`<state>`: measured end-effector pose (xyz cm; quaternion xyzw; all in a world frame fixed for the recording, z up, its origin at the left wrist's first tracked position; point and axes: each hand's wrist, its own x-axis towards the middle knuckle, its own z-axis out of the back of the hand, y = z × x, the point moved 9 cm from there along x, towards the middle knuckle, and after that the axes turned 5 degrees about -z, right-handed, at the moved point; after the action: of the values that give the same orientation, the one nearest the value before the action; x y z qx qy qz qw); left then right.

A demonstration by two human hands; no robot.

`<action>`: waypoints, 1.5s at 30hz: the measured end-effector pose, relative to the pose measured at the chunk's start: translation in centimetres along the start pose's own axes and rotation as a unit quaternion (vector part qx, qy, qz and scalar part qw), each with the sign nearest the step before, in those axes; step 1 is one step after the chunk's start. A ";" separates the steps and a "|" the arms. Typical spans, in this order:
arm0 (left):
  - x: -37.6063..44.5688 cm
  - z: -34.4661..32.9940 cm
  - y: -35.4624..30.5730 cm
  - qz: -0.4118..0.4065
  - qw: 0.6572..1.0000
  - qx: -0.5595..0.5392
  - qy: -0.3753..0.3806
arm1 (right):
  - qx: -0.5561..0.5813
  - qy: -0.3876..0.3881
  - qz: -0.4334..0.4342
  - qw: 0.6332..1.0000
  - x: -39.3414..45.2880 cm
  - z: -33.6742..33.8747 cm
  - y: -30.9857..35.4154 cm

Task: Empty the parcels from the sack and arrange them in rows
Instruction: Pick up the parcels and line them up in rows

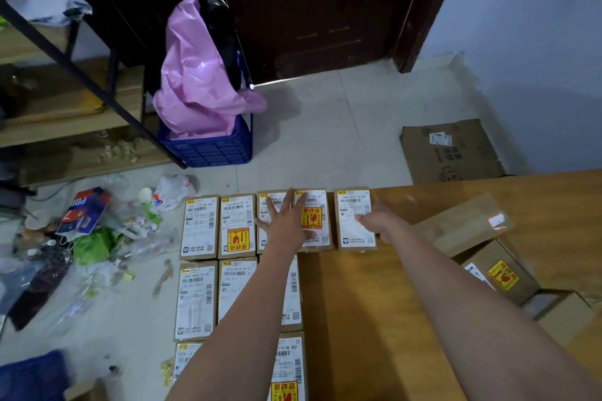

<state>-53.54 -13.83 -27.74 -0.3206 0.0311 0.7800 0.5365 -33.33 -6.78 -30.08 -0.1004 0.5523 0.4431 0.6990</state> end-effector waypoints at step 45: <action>-5.8 -0.4 -14.7 -0.133 0.985 -0.111 -0.020 | -0.071 -0.326 0.107 0.937 -11.1 9.9 -3.6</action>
<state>-39.47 -12.56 -20.62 -0.3641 -0.1090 0.7064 0.5972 -23.93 -8.28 -18.10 0.0600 0.2688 0.5619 0.7800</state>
